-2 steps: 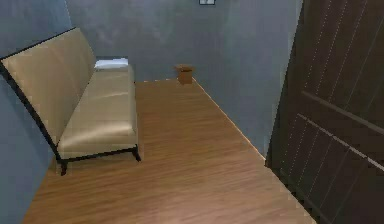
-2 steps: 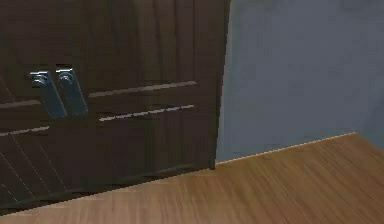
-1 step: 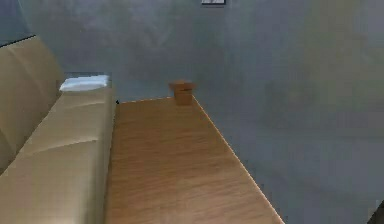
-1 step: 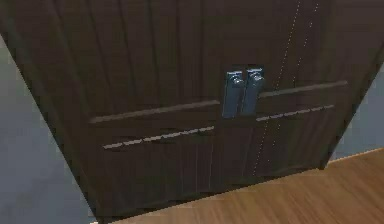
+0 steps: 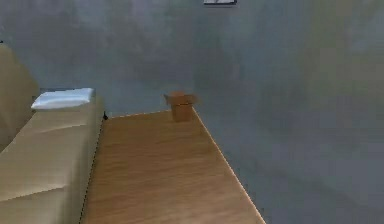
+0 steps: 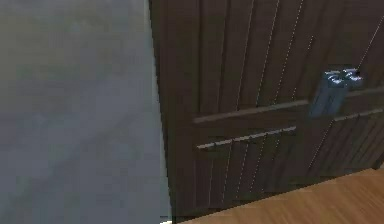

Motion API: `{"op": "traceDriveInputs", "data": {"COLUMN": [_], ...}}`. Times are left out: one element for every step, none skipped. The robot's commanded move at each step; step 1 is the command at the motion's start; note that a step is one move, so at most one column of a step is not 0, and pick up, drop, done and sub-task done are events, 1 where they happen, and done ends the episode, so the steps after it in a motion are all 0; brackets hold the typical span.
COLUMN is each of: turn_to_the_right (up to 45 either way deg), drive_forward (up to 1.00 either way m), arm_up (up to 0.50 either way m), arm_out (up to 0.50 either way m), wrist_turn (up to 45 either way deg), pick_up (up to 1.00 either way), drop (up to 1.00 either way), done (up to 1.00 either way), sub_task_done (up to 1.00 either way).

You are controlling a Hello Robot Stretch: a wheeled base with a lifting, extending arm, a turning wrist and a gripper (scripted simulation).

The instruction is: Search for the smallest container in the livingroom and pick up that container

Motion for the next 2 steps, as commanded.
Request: {"op": "traceDriveInputs", "data": {"turn_to_the_right": [-12.0,0.0], "drive_forward": [0.0,1.0], "arm_up": [0.0,0.0], "arm_out": [0.0,0.0], "wrist_turn": [0.0,0.0], "pick_up": [0.0,0.0], "drop": [0.0,0.0], "done": [0.0,0.0], "sub_task_done": [0.0,0.0]}}
